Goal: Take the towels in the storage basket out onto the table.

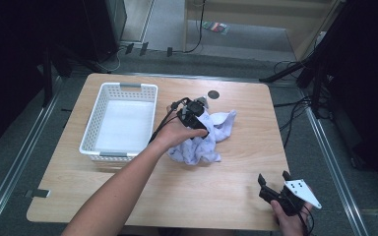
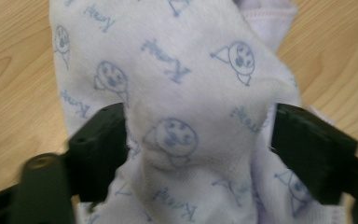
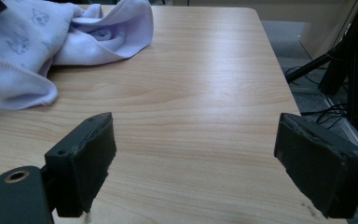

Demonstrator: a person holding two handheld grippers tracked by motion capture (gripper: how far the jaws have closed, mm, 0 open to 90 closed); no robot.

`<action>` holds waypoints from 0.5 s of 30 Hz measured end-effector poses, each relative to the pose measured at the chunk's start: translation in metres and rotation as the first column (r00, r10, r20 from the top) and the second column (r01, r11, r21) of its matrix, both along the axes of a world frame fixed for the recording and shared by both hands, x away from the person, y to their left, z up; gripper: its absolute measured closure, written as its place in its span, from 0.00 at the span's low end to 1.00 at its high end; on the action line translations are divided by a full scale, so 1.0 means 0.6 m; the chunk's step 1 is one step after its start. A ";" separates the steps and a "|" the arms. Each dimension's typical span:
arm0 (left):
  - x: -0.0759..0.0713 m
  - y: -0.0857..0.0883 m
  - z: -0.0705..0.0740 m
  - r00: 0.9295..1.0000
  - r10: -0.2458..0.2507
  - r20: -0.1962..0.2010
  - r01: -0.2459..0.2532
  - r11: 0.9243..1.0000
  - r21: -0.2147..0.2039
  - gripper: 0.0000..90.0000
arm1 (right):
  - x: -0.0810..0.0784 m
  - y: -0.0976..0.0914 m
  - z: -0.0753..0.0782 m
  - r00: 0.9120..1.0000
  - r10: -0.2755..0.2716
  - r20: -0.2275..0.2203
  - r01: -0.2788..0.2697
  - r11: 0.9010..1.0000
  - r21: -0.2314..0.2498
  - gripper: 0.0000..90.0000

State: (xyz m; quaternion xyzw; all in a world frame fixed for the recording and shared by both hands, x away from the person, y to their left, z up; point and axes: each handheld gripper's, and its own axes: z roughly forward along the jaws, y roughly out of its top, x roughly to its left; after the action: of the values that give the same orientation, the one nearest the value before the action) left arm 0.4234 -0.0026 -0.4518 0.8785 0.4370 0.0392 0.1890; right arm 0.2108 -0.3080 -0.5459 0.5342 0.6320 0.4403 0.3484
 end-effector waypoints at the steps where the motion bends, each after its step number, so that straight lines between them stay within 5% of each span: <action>1: -0.001 0.001 0.003 1.000 0.004 0.010 -0.004 1.000 0.004 0.13 | 0.000 0.000 0.000 1.000 0.000 0.000 0.000 1.000 0.001 0.14; 5: -0.001 0.011 0.013 1.000 0.019 0.014 -0.019 1.000 0.007 0.00 | 0.000 0.000 0.000 1.000 0.000 0.001 0.000 1.000 0.000 0.14; 15: -0.017 0.051 0.035 0.999 0.033 0.037 -0.033 0.999 -0.017 0.00 | 0.000 0.000 0.000 1.000 0.002 0.002 -0.002 1.000 -0.001 0.14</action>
State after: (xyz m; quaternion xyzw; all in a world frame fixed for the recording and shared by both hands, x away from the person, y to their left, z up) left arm 0.4134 0.0279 -0.4311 0.8687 0.4481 0.0550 0.2035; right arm 0.2109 -0.3078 -0.5460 0.5330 0.6325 0.4407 0.3488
